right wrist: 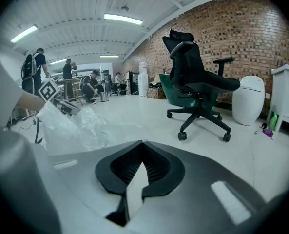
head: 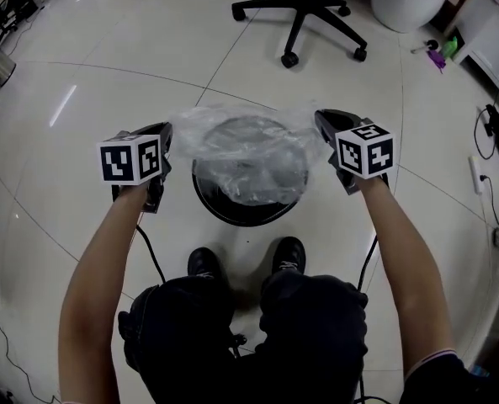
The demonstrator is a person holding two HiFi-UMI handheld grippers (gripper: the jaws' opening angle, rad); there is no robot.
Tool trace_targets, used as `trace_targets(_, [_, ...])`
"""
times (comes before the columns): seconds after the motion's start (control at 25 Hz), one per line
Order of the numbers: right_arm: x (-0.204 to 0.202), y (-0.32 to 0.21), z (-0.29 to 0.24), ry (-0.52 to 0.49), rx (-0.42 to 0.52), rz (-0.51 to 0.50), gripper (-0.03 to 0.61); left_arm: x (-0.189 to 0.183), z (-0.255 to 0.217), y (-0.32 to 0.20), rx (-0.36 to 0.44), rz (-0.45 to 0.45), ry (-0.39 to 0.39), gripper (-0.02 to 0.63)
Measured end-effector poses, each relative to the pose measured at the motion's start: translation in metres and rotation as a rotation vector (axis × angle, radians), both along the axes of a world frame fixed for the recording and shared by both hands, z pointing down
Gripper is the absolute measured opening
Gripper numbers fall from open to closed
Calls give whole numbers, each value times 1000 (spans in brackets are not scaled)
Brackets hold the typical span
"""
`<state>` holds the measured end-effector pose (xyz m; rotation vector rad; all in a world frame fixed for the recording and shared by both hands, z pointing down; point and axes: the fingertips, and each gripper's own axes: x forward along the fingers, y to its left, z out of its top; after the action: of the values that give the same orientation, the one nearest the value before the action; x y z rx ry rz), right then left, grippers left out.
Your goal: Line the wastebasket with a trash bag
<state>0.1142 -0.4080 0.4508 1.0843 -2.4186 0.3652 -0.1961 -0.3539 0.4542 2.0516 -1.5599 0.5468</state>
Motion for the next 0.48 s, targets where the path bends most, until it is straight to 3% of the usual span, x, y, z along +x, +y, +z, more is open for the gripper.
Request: trace_targets(0.48, [7, 1, 68, 62, -122, 27, 2, -14, 56, 6, -134, -14, -22, 12])
